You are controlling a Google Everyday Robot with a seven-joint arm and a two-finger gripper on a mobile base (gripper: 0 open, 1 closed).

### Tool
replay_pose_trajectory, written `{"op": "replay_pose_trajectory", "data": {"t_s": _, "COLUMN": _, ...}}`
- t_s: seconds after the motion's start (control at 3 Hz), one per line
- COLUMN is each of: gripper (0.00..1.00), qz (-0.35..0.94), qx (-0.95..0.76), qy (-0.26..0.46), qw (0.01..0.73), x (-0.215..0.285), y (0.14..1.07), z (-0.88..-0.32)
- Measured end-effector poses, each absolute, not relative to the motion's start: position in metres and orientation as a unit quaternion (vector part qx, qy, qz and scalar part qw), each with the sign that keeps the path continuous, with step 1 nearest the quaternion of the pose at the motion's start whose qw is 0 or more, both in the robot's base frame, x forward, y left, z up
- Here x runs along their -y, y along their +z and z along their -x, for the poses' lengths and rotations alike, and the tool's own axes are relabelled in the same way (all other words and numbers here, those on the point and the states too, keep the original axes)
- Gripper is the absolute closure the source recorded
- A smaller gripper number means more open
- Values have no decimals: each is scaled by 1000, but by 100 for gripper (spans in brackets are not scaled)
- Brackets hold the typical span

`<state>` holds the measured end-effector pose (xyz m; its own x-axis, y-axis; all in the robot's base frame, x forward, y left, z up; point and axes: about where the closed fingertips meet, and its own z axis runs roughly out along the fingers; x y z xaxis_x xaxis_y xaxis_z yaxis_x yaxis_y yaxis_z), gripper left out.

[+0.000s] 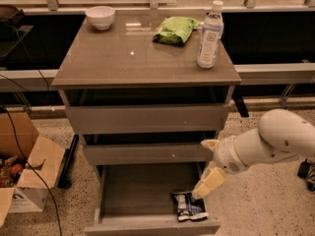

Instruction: Pick blue chip bag from bottom drawer and place on counter

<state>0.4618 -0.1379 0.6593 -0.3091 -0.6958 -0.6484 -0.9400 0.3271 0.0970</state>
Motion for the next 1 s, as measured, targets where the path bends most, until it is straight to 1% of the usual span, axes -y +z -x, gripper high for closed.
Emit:
{"op": "replay_pose_trajectory", "data": {"t_s": 0.33, "gripper": 0, "qz": 511, "qx": -774, "qy": 273, "qw": 257, "x": 122, "y": 601, "z": -460}}
{"op": "replay_pose_trajectory", "data": {"t_s": 0.67, "gripper": 0, "qz": 483, "qx": -785, "qy": 304, "qw": 242, "x": 118, "y": 527, "z": -464}}
{"op": "replay_pose_trajectory", "data": {"t_s": 1.0, "gripper": 0, "qz": 473, "qx": -786, "qy": 324, "qw": 231, "x": 113, "y": 504, "z": -455}}
